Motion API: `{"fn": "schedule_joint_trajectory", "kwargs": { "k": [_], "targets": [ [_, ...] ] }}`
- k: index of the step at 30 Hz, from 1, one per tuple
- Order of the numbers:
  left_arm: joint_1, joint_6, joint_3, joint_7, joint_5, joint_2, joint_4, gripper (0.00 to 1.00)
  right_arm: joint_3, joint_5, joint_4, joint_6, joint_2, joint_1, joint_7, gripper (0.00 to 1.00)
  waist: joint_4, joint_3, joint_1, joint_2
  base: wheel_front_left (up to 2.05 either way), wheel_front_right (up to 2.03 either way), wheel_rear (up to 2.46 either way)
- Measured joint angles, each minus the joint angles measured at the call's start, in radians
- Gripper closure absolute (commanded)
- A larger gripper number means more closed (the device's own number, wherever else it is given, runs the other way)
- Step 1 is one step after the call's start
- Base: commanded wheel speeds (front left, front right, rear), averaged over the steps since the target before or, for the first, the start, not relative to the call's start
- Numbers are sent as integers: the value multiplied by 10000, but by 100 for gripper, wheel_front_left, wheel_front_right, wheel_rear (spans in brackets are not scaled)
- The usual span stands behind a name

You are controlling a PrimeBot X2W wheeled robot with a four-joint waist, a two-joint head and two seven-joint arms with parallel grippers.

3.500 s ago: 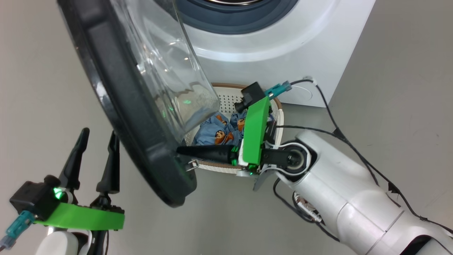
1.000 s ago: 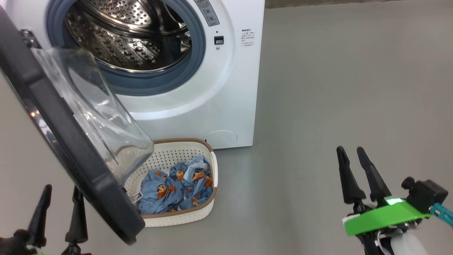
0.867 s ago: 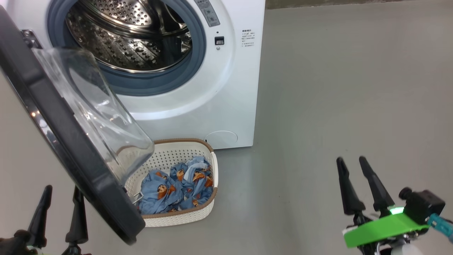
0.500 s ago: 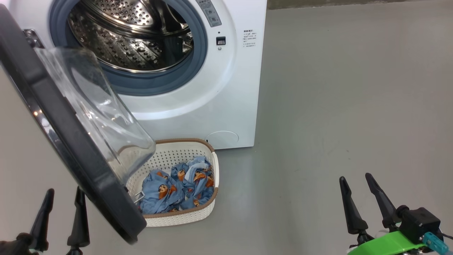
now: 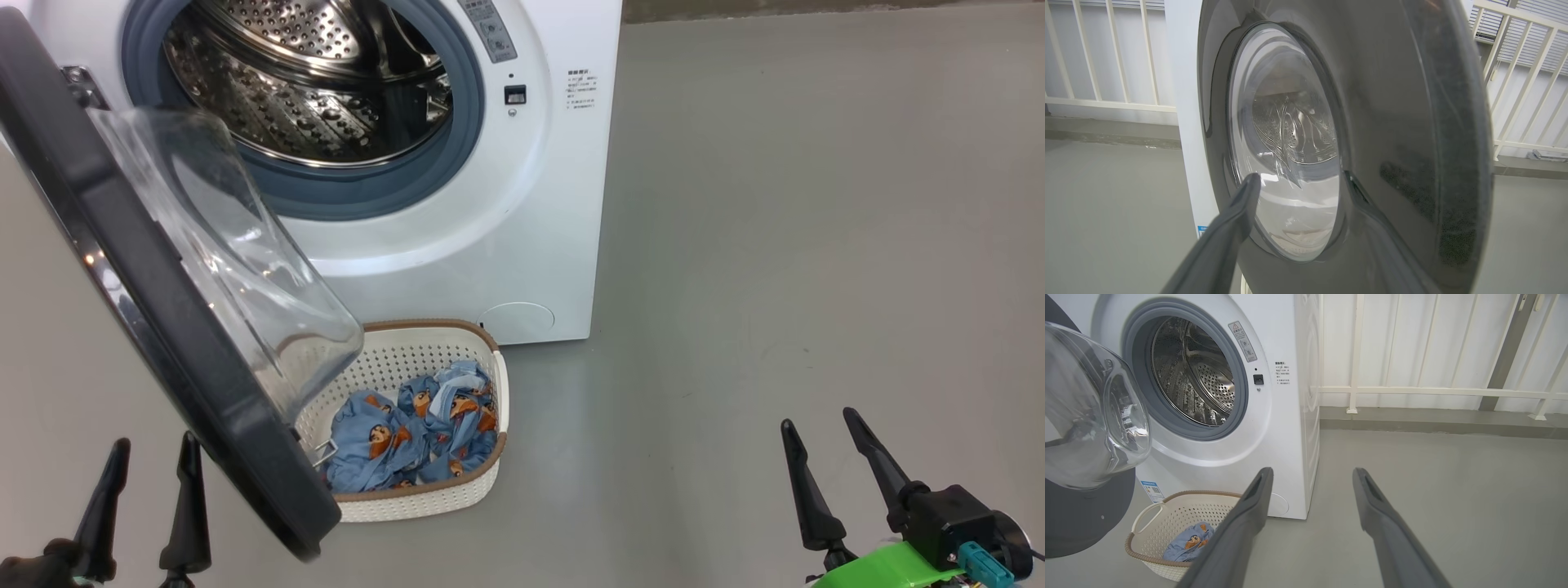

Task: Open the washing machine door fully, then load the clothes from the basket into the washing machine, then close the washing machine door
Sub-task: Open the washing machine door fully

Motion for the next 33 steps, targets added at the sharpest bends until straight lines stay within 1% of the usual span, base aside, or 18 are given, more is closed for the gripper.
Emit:
{"fn": "schedule_joint_trajectory", "kwargs": {
  "k": [4,12,33],
  "targets": [
    [3,0,-13,0,67,0,27,0,-67,-150,2,0,2,0,0,0,5,-25,0,0,0,0,0],
    [32,0,-46,0,161,0,36,0,-155,-161,50,0,6,233,0,0,4,-122,0,0,0,0,0],
    [206,0,-182,0,347,8,230,0,-219,-159,109,0,13,251,0,0,1,-121,0,0,0,0,0]
  ]
}}
